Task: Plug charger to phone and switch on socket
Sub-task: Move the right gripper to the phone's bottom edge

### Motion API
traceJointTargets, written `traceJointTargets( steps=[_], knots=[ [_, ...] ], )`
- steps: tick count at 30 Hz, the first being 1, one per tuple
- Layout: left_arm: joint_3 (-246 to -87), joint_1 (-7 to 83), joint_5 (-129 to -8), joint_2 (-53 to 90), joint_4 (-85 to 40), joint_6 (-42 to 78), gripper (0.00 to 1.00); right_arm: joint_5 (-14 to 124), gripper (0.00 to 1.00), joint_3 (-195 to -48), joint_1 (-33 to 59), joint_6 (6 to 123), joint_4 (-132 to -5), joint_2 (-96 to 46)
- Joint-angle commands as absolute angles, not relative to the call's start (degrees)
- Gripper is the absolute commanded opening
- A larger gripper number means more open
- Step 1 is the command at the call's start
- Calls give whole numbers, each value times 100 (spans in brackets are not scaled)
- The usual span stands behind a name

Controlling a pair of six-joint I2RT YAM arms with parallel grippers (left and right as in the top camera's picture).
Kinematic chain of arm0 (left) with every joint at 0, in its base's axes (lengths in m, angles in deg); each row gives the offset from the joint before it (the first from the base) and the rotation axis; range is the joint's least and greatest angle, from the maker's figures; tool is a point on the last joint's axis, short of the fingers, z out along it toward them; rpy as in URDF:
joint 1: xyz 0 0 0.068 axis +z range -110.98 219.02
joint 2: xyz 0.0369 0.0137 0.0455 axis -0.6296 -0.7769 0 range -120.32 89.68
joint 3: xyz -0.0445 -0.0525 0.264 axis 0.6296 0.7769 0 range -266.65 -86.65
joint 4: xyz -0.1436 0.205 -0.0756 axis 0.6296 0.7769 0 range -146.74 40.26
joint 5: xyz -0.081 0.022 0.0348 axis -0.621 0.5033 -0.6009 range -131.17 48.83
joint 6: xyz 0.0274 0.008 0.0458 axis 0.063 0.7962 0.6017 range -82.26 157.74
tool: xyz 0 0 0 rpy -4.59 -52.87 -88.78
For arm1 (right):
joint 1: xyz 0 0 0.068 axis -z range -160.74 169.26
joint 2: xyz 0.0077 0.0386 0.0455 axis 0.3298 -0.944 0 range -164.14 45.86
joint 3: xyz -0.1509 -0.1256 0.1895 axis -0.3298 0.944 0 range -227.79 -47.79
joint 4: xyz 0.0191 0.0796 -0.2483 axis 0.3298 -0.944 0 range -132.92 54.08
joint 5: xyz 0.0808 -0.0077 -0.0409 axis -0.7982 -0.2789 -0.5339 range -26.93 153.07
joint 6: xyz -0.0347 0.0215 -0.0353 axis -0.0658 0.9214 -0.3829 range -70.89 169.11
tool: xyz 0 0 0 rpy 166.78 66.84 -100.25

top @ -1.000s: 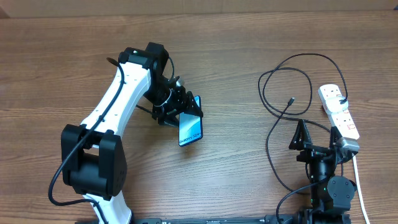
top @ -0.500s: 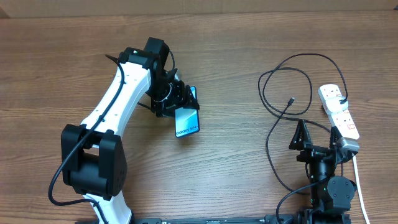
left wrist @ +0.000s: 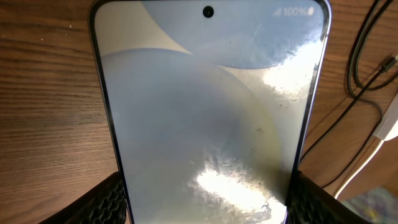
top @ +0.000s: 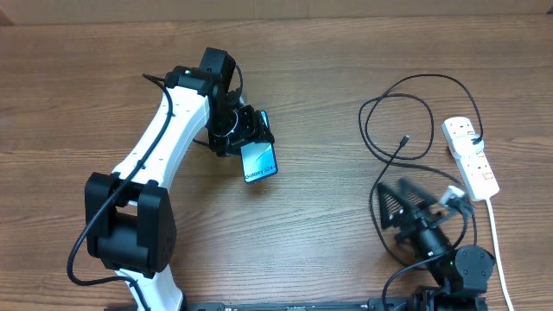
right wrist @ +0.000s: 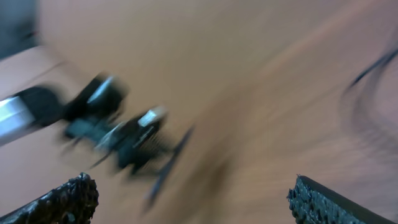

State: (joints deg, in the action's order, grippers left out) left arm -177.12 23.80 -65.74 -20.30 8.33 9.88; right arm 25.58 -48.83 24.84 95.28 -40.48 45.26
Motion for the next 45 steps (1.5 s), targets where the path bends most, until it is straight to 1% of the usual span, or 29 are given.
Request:
traceJointTargets(
  steps=[1,5,7,10,14,17,19,22,26,28,29,32,36,38,41,45],
  knots=[
    [-17868,2411,-6629,-2058,823,628,58,1063,100,-4824,2493,10610,-4054,4548],
    [-17868,2395,-6686,-2058,698,383,58,1651,100,-4824,2489,10625,-3943,4548],
    [-17868,2395,-6695,-2058,635,291,59,1585,100,-4824,2486,10483,-3947,4548],
    [-17868,2395,-6741,-2058,562,228,59,1390,99,-4829,2486,9919,-4044,4522],
    [-17868,2395,-6824,-2058,536,166,58,1511,99,-4960,2484,9701,-4291,4172],
    [-17868,2395,-6828,-2058,541,147,58,1937,99,-5329,2484,9257,-5195,3647],
    [-17868,2395,-6856,-2058,538,147,59,2330,99,-5799,2484,8667,-6098,3164],
    [-17868,2395,-6887,-2058,519,147,59,2612,99,-6665,2482,8160,-6990,2353],
    [-17868,2395,-6929,-2058,460,79,58,2702,99,-7552,2417,8142,-7683,1472],
    [-17868,2395,-6929,-2058,444,35,58,2700,99,-7829,2211,8182,-7855,1081],
    [-17868,2395,-6929,-2058,444,18,58,2700,99,-7875,2080,8210,-7844,950],
    [-17868,2395,-6929,-2058,444,-63,58,2778,99,-7893,1280,8404,-7414,504],
    [-17868,2395,-6931,-2058,383,-336,58,3508,99,-7893,231,8529,-6096,-12],
    [-17868,2395,-6929,-2058,333,-430,57,3799,100,-7893,-108,8527,-5425,-278],
    [-17868,2395,-6929,-2058,211,-607,57,4391,100,-7893,-287,8525,-4573,-665],
    [-17868,2395,-6977,-2058,75,-856,57,4356,100,-7891,-401,8536,-3762,-1238]
  ],
)
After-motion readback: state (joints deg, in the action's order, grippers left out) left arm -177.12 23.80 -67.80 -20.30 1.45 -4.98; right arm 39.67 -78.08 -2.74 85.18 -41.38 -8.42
